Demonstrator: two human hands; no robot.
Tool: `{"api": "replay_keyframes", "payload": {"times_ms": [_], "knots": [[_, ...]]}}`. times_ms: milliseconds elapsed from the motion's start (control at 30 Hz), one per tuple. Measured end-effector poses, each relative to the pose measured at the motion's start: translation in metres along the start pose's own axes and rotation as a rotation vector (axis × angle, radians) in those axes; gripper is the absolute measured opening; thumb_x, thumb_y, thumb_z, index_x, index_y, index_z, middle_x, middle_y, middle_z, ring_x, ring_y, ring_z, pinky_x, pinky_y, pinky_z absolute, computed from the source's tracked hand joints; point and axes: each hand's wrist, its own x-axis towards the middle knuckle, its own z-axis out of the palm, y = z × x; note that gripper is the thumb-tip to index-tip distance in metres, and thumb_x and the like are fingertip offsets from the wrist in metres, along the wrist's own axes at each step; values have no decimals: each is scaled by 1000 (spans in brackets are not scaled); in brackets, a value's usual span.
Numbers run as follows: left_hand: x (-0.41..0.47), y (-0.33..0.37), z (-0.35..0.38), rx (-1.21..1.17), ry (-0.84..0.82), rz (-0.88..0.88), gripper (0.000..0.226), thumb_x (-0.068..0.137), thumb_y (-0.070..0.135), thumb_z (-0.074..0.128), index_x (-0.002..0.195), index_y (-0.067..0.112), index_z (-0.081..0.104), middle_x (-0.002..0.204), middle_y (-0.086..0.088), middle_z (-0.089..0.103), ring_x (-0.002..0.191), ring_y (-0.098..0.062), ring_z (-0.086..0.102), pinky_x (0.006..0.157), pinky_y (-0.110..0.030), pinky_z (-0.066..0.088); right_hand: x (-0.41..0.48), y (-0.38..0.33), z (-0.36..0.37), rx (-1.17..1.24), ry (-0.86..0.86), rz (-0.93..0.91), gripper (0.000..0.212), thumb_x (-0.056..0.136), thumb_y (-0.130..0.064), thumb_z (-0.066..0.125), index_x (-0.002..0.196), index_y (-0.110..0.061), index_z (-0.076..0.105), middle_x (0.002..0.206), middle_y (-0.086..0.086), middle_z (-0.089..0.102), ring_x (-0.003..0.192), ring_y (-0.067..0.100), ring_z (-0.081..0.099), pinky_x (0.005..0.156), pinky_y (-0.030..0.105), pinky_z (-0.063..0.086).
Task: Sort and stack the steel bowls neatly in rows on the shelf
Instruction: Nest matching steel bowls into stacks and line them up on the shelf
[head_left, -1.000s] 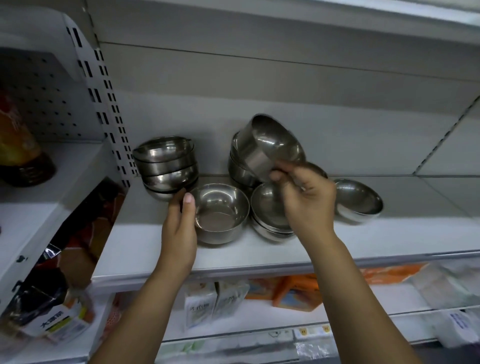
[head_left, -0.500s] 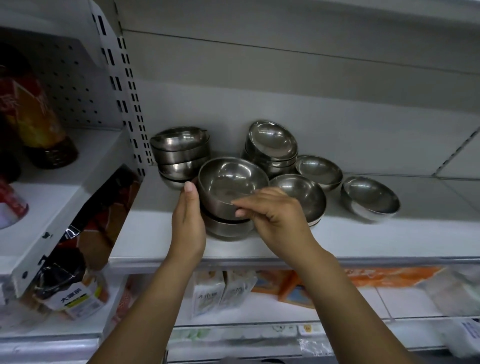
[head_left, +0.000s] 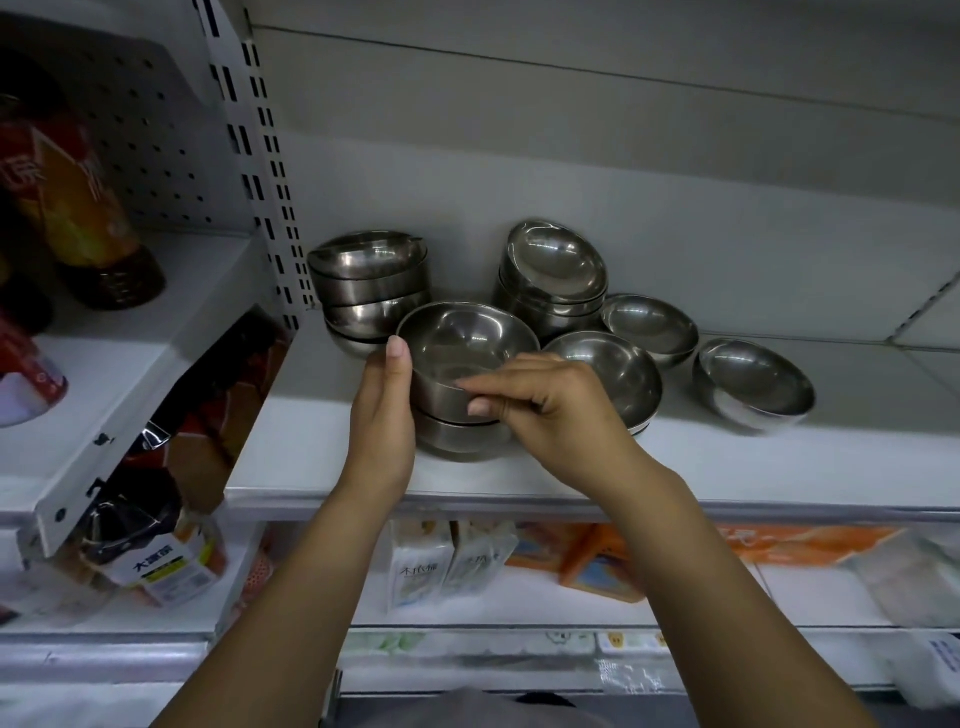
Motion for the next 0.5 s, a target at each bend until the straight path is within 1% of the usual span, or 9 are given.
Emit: {"api": "replay_keyframes", "payload": {"times_ms": [67, 133, 233, 267, 300, 333, 400, 433, 500], "knots": [[0, 0, 0, 3, 2, -1, 55, 87, 67, 39, 132, 39, 52, 128, 23, 62, 114, 15, 57, 99, -15, 44, 1, -1, -1, 6, -28, 10, 22, 83, -15, 76, 105, -14, 80, 84, -2, 76, 81, 2, 62, 85, 29, 50], [-1, 1, 1, 3, -8, -3, 53, 87, 68, 38, 132, 42, 51, 130, 24, 60, 115, 17, 56, 97, -13, 42, 1, -2, -2, 12, -41, 31, 24, 83, -17, 77, 106, -14, 80, 84, -6, 76, 82, 2, 64, 85, 28, 49], [0, 1, 0, -3, -17, -10, 60, 87, 69, 39, 137, 39, 51, 135, 21, 60, 122, 10, 55, 99, -16, 41, 1, -3, -2, 41, -26, 107, 28, 80, -15, 80, 108, -14, 79, 81, -31, 63, 84, -14, 58, 85, 16, 42], [-1, 1, 1, -3, -19, -13, 61, 87, 70, 39, 138, 39, 51, 134, 21, 60, 122, 10, 54, 98, -15, 41, 0, -4, -1, 57, -18, 132, 30, 79, -15, 81, 110, -14, 78, 81, -32, 61, 85, -16, 57, 84, 12, 41], [0, 1, 0, -2, -20, -15, 62, 87, 69, 39, 139, 38, 50, 134, 21, 60, 120, 11, 54, 96, -13, 41, -1, -6, -1, 78, -8, 153, 34, 79, -16, 82, 113, -14, 77, 85, -27, 65, 87, -13, 58, 85, 13, 42], [0, 1, 0, 0, -19, -16, 64, 88, 70, 39, 142, 37, 50, 135, 21, 59, 120, 12, 54, 95, -12, 40, -3, -9, 0, 94, 15, 167, 38, 80, -19, 82, 116, -15, 75, 94, -19, 70, 93, -7, 60, 87, 17, 45], [0, 0, 0, 3, -7, -22, 68, 91, 73, 41, 147, 34, 47, 142, 18, 55, 124, 10, 50, 100, -14, 38, -8, -14, -1, 80, 110, 213, 42, 83, -28, 80, 123, -18, 72, 117, -8, 69, 114, 4, 58, 100, 21, 44], [1, -1, -1, 2, 0, -25, 69, 92, 74, 42, 149, 34, 46, 145, 16, 54, 129, 5, 49, 105, -18, 38, -11, -16, -2, 65, 169, 272, 43, 86, -34, 77, 126, -20, 70, 126, -9, 65, 123, 7, 54, 104, 19, 40], [2, -2, -1, -1, 2, -28, 71, 91, 73, 41, 150, 34, 45, 148, 14, 53, 133, 0, 48, 110, -24, 37, -14, -19, -1, 65, 234, 422, 45, 92, -42, 67, 133, -24, 63, 134, -14, 57, 131, 7, 47, 108, 17, 35]]}}
